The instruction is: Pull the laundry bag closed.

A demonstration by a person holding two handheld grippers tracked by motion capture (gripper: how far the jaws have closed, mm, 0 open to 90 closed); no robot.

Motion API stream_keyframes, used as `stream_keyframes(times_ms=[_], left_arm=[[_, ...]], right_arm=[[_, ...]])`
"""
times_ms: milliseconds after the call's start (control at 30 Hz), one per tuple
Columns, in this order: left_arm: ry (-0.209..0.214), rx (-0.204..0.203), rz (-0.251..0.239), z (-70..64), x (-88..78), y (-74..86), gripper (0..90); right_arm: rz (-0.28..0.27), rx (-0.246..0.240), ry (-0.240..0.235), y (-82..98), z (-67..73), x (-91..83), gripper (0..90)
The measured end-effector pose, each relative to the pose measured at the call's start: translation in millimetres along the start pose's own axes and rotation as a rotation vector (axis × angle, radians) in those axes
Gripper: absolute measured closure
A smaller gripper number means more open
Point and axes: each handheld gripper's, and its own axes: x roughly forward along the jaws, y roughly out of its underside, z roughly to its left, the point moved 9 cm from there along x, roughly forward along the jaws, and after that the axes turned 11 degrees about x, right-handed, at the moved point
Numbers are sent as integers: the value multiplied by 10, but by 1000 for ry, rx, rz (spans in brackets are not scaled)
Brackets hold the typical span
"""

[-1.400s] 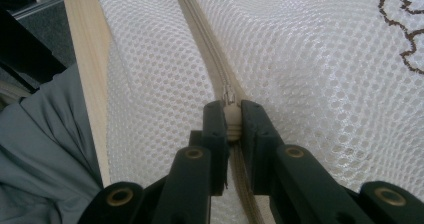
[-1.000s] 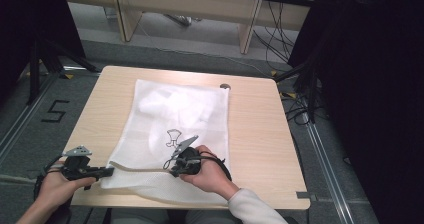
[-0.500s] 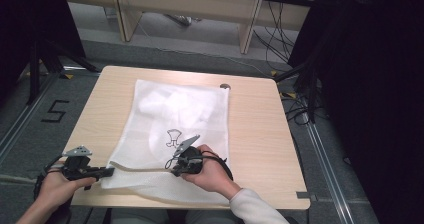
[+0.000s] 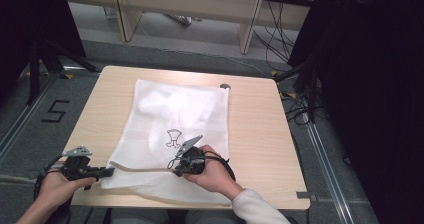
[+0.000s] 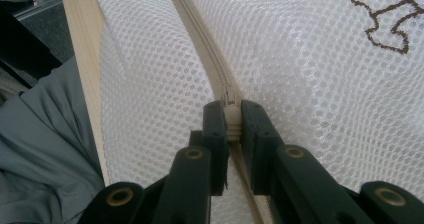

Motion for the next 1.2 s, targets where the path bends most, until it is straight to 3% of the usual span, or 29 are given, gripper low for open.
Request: stream_keyframes(times_ms=[1200], left_arm=[[-4, -3, 0, 4, 1, 1, 856]], right_arm=[[-16, 0, 6, 73, -80, -95, 826]])
